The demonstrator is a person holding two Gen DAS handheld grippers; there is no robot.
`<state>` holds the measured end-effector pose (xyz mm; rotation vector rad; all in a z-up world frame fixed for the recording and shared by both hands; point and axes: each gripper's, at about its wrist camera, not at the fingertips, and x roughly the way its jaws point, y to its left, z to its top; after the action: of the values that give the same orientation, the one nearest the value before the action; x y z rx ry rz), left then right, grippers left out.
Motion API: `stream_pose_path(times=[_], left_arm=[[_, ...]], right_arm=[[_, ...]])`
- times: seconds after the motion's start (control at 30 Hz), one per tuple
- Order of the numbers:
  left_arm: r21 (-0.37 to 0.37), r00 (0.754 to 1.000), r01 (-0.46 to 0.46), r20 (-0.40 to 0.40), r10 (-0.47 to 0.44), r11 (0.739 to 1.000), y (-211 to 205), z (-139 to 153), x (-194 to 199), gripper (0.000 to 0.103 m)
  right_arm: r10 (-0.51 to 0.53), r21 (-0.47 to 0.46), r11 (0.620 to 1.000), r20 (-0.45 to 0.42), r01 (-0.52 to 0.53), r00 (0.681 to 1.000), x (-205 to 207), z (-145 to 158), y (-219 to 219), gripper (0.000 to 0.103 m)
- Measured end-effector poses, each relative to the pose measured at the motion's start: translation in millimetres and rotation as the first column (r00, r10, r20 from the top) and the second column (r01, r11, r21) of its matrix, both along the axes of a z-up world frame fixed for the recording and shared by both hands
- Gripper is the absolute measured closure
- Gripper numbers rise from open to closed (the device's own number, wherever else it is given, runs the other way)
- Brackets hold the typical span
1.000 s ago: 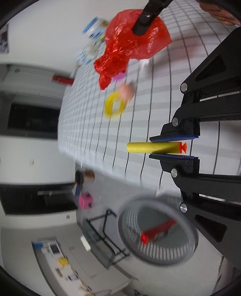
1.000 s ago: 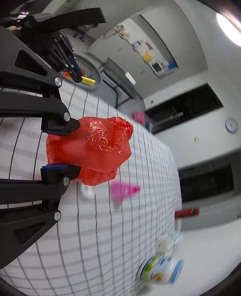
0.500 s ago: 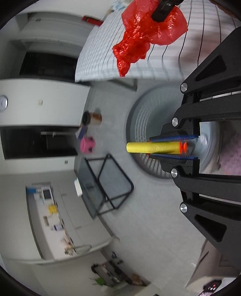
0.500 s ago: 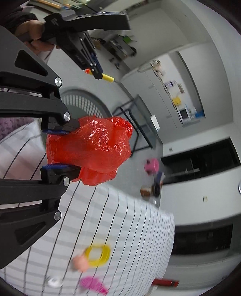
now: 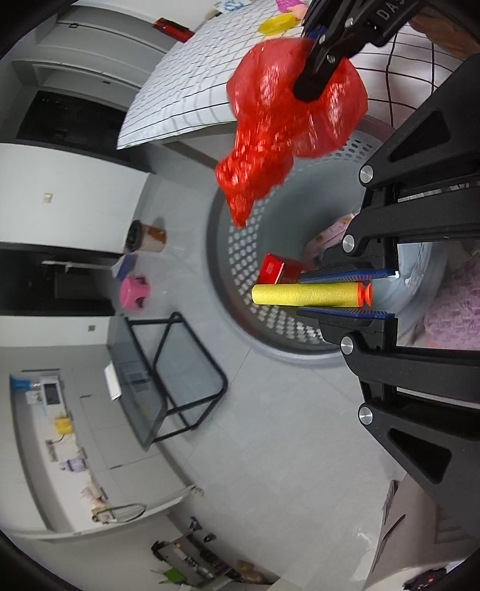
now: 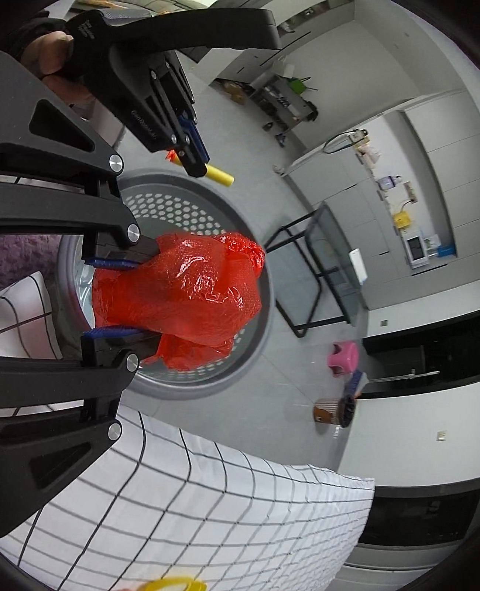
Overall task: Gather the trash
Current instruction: 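Carry bag and dart over the grey basket and open both tools to drop them, then move both open tools back to the bed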
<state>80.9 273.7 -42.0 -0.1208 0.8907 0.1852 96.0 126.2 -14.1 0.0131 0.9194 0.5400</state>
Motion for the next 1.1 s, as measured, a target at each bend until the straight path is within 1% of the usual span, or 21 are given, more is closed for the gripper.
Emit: stream_pose_path(times=[0.17, 0.43, 0.47, 0.5, 0.53, 0.57, 0.6, 0.63, 0.77, 0.87, 0.9, 0.93, 1.1], left_arm=[[-0.018, 0.999, 0.024, -0.024, -0.024, 1.000, -2, -12, 11, 0.090], [-0.037, 0.998, 0.020, -0.053, -0.022, 0.999, 0, -23, 21, 0.090], [-0.039, 0.998, 0.018, -0.058, -0.021, 0.999, 0, -24, 22, 0.090], [-0.039, 0.998, 0.011, -0.060, -0.014, 0.999, 1, -24, 22, 0.089], [-0.038, 0.998, 0.005, -0.064, -0.008, 0.999, 3, -24, 23, 0.089], [-0.041, 0.998, -0.001, -0.067, -0.002, 0.999, 4, -23, 23, 0.089], [-0.044, 0.998, -0.006, -0.069, 0.002, 0.999, 5, -24, 23, 0.087], [-0.045, 0.998, -0.011, -0.070, 0.008, 0.999, 6, -24, 24, 0.082], [-0.047, 0.998, -0.023, -0.067, 0.020, 0.999, 8, -24, 21, 0.071], [-0.042, 0.998, -0.029, -0.062, 0.027, 0.999, 8, -23, 18, 0.056], [-0.040, 0.998, -0.033, -0.058, 0.031, 0.999, 9, -22, 16, 0.047], [-0.034, 0.998, -0.038, -0.048, 0.037, 0.999, 9, -20, 14, 0.043], [-0.027, 0.998, -0.041, -0.038, 0.040, 0.999, 8, -13, 7, 0.043]], right_arm=[[0.001, -0.021, 1.000, -0.028, -0.002, 1.000, 7, -10, 9, 0.080], [0.003, -0.033, 0.999, -0.054, -0.004, 0.999, 21, -19, 21, 0.080], [0.003, -0.031, 0.999, -0.053, -0.004, 0.999, 21, -19, 22, 0.077], [0.001, -0.030, 1.000, -0.051, -0.002, 0.999, 21, -17, 22, 0.066], [-0.003, -0.029, 1.000, -0.046, 0.001, 0.999, 24, -15, 20, 0.058], [-0.006, -0.027, 1.000, -0.038, 0.005, 0.999, 22, -16, 19, 0.043], [-0.011, -0.022, 1.000, -0.023, 0.011, 1.000, 21, -13, 18, 0.042], [-0.014, -0.023, 1.000, -0.015, 0.014, 1.000, 20, -12, 18, 0.042], [-0.014, -0.022, 1.000, -0.017, 0.013, 1.000, 18, -12, 16, 0.042], [-0.017, -0.018, 1.000, -0.016, 0.017, 1.000, 17, -10, 15, 0.042], [-0.020, -0.016, 1.000, -0.014, 0.019, 1.000, 17, -8, 14, 0.042], [-0.022, -0.015, 1.000, -0.012, 0.021, 1.000, 16, -7, 14, 0.042], [-0.028, -0.008, 1.000, -0.010, 0.028, 1.000, 12, -5, 10, 0.042]])
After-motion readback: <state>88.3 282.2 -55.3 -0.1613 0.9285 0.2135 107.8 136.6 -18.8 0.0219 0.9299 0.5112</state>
